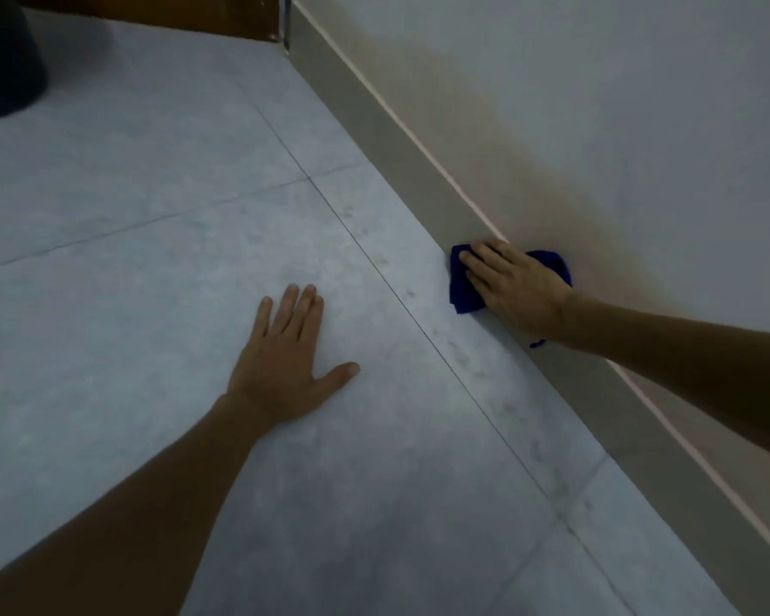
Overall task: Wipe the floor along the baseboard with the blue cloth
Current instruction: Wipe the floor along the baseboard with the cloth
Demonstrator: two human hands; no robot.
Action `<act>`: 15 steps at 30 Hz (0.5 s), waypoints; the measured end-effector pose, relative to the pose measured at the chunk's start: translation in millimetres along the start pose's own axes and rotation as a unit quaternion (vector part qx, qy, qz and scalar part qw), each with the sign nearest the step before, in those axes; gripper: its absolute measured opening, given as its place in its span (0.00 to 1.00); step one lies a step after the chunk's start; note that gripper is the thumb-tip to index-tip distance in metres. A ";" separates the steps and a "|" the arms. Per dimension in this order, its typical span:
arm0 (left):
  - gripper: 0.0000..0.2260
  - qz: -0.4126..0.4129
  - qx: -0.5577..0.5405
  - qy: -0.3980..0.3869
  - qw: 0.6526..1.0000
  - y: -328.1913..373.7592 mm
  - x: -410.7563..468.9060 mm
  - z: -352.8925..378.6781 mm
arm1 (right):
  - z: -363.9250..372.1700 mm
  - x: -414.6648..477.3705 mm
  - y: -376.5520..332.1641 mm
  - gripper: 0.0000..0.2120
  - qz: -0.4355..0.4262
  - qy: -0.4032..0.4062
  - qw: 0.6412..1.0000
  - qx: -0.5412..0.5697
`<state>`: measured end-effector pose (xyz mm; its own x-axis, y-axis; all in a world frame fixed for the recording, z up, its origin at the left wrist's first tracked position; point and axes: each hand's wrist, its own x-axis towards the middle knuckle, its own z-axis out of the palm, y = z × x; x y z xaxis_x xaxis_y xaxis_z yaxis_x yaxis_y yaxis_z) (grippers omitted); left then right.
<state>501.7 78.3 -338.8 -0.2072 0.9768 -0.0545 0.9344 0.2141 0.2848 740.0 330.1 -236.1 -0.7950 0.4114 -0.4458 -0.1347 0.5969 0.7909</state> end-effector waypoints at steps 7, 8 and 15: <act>0.48 0.132 0.007 -0.019 0.991 63.0 -65.0 14.9 | 32.1 -199.3 -72.9 0.37 -0.064 -0.130 0.989 0.031; 0.48 0.166 0.011 -0.028 0.986 73.3 -77.0 17.3 | 34.0 -226.4 -84.3 0.37 -0.063 -0.131 0.989 0.033; 0.46 0.347 0.018 -0.111 0.931 142.9 -146.5 47.4 | 69.9 -385.6 -152.4 0.40 -0.022 -0.130 0.981 0.140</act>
<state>679.3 -33.8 -335.6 0.5119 0.8565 -0.0667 0.8305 -0.4735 0.2934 1108.5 128.6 -214.0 -0.6092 0.5207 -0.5982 0.0312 0.7695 0.6379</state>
